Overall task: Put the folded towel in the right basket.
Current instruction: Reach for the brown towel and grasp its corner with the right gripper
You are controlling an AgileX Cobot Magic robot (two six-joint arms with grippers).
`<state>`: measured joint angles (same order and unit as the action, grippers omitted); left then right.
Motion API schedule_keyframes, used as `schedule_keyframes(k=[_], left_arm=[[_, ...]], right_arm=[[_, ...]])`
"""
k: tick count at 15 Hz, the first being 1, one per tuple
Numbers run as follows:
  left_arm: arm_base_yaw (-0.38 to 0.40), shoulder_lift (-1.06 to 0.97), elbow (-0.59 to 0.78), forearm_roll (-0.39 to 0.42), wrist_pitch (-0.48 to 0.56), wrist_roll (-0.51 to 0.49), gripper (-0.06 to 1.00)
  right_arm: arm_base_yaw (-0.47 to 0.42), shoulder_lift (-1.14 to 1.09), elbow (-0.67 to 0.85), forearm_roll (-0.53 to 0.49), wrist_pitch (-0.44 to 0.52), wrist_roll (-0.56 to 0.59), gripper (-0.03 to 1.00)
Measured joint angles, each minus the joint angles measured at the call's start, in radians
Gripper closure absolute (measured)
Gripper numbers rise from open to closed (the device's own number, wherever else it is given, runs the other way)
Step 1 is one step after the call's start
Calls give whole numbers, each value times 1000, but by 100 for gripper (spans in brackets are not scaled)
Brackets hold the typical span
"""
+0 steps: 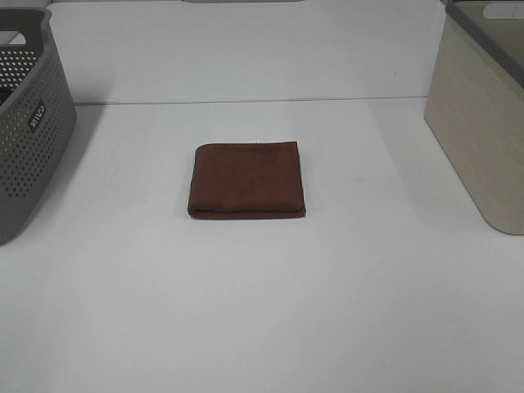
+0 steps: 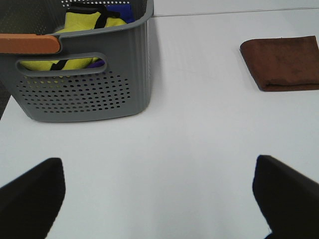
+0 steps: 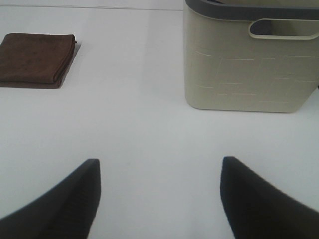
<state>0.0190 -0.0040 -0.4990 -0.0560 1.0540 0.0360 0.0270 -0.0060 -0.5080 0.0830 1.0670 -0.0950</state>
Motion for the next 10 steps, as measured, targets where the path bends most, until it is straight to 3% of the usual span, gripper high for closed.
schedule_keyframes(k=[10], left_arm=[[0,0,0,0,0,0,-3]], right_arm=[[0,0,0,0,0,0,32]])
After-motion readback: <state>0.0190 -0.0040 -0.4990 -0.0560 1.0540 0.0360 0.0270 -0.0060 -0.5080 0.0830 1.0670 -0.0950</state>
